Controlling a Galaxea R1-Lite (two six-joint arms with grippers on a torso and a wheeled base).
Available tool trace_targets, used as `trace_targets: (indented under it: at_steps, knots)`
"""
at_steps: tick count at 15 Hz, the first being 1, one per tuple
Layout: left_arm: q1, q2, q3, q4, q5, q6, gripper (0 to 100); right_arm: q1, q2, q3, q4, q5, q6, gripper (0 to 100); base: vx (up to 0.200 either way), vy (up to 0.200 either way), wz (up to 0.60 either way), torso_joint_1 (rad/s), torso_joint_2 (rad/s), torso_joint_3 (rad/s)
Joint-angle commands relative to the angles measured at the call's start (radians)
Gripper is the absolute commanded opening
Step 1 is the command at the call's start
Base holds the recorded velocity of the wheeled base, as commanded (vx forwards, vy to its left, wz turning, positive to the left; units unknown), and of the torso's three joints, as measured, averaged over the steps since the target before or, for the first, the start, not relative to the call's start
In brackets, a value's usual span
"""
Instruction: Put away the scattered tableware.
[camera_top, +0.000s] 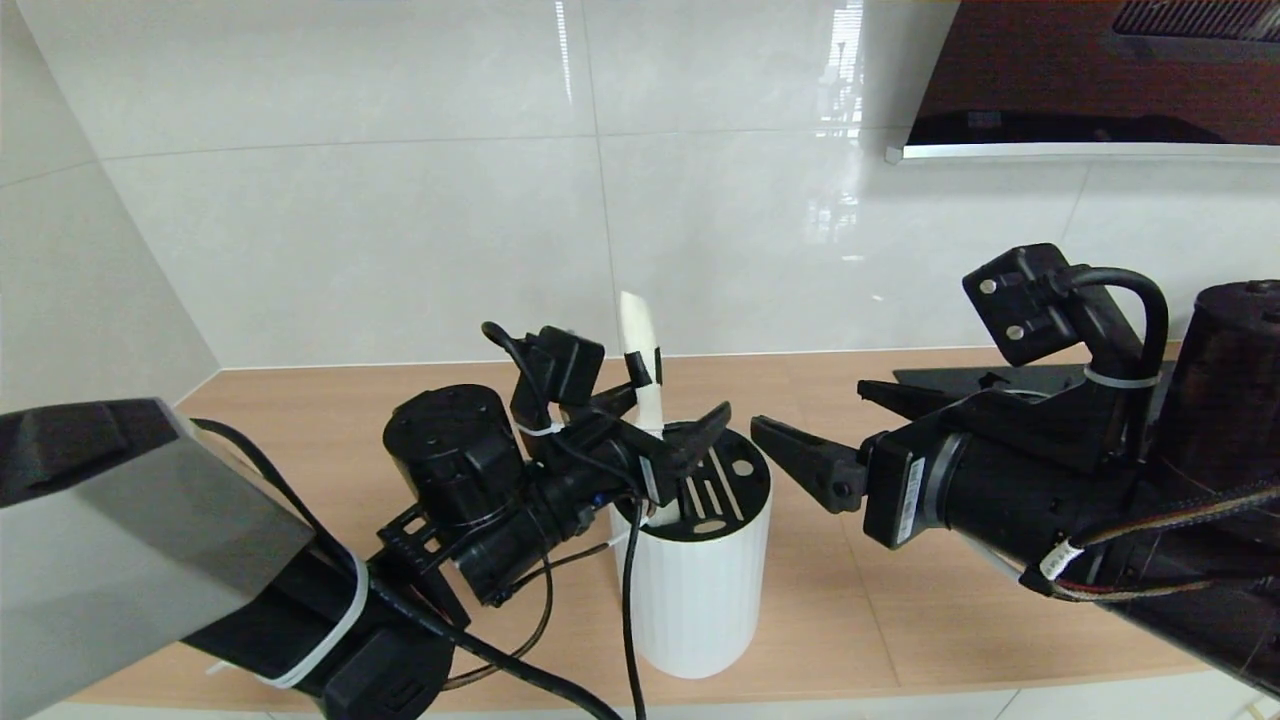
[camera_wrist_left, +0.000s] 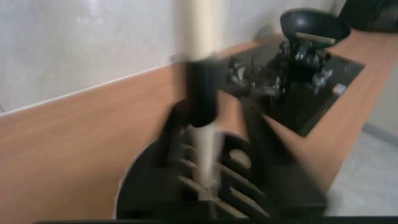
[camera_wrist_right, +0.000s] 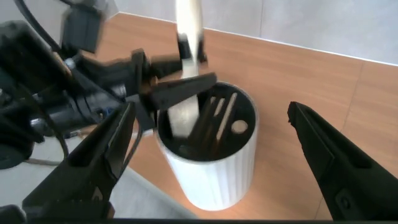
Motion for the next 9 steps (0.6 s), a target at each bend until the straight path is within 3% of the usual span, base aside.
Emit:
trace_targets:
  at_steps: [1, 7, 9]
  knots:
    - [0.001, -0.024, 0.000, -0.013, 0.002, 0.000, 100, 0.001, 0.000, 0.000, 0.000, 0.000, 0.001, 100, 0.000, 0.000, 0.00, 0.000, 0.00, 0.000]
    - [-0.008, -0.153, 0.047, -0.003, 0.000, 0.000, 100, 0.001, 0.000, 0.000, 0.000, 0.002, -0.001, 100, 0.000, 0.000, 0.00, 0.000, 0.00, 0.000]
    - [-0.064, -0.155, 0.087, 0.031, -0.001, 0.000, 100, 0.001, 0.000, 0.000, 0.000, 0.000, -0.001, 100, 0.000, 0.000, 0.00, 0.000, 0.00, 0.000]
